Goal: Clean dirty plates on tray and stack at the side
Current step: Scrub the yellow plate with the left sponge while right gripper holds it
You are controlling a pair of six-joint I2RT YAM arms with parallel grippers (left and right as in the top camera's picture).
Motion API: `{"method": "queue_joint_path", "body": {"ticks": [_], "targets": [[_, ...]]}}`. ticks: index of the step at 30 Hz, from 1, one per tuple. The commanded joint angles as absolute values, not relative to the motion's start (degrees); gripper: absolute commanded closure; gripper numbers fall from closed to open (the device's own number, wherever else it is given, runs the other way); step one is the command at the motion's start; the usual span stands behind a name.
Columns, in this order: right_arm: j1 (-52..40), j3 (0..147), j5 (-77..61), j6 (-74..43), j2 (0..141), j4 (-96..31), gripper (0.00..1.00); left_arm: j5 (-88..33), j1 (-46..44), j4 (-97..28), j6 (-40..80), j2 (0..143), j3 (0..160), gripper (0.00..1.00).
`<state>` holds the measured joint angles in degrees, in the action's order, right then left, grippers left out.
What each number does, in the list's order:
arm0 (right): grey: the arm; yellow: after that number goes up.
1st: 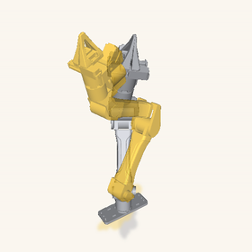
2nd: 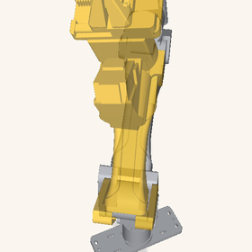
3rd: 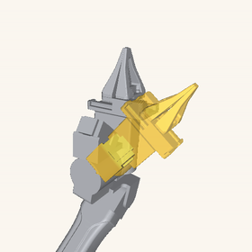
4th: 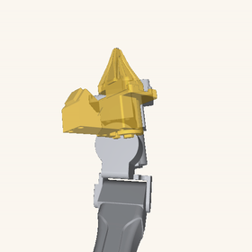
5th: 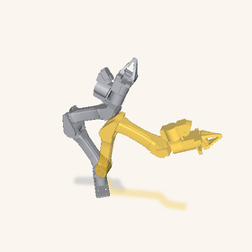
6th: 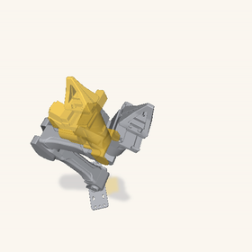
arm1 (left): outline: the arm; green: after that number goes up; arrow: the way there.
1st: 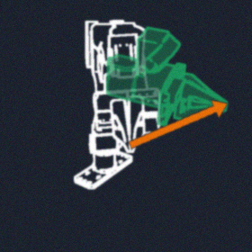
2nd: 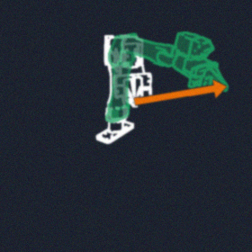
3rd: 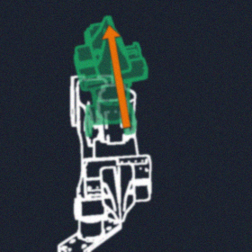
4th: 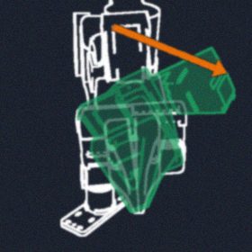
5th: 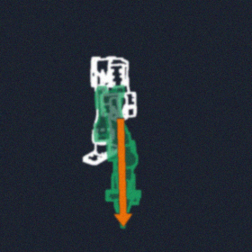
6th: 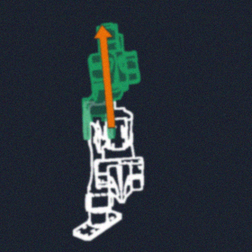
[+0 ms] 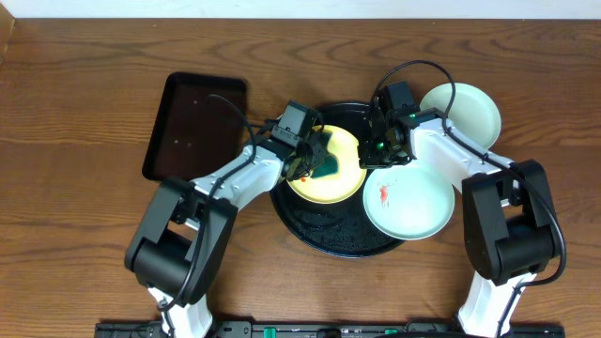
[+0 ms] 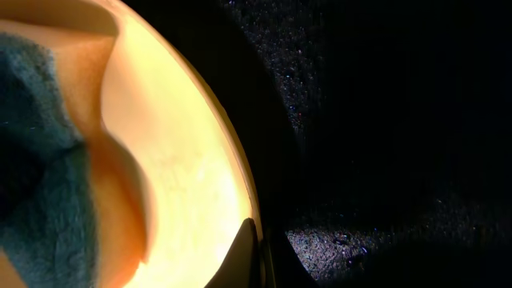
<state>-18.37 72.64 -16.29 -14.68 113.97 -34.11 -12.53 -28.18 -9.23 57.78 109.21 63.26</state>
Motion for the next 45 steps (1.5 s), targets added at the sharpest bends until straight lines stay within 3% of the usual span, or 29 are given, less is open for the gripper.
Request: {"method": "queue_joint_path", "body": {"ticks": [1,9,15,21,24,32,45], "targets": [[-18.85,72.36,-16.75,-15.40,114.65,-34.50,0.99,-7.92,-27.79,-11.94,56.60,112.71,62.83,0.93],[-18.81,72.36,-16.10,-15.40,114.65,-34.79,0.99,-1.80,-24.23,-21.19,55.24,110.45,62.87,0.92],[-18.81,72.36,-16.08,-15.40,114.65,-34.94,0.99,11.18,-22.90,-29.02,54.41,104.81,62.92,0.93],[-18.81,72.36,-16.08,-15.42,114.65,-34.92,0.99,14.20,-22.90,-28.93,52.12,98.24,62.92,0.93],[-18.81,72.36,-16.08,-15.42,114.65,-34.92,0.99,11.73,-23.22,-27.68,52.12,95.59,62.92,0.93],[-18.81,72.36,-16.08,-15.86,114.65,-34.70,0.99,-11.33,-24.58,-19.51,52.10,96.92,62.89,0.93],[-18.81,72.36,-16.08,-15.86,114.65,-34.72,0.99,-12.58,-28.32,-14.46,55.57,109.91,62.89,0.93]]}}
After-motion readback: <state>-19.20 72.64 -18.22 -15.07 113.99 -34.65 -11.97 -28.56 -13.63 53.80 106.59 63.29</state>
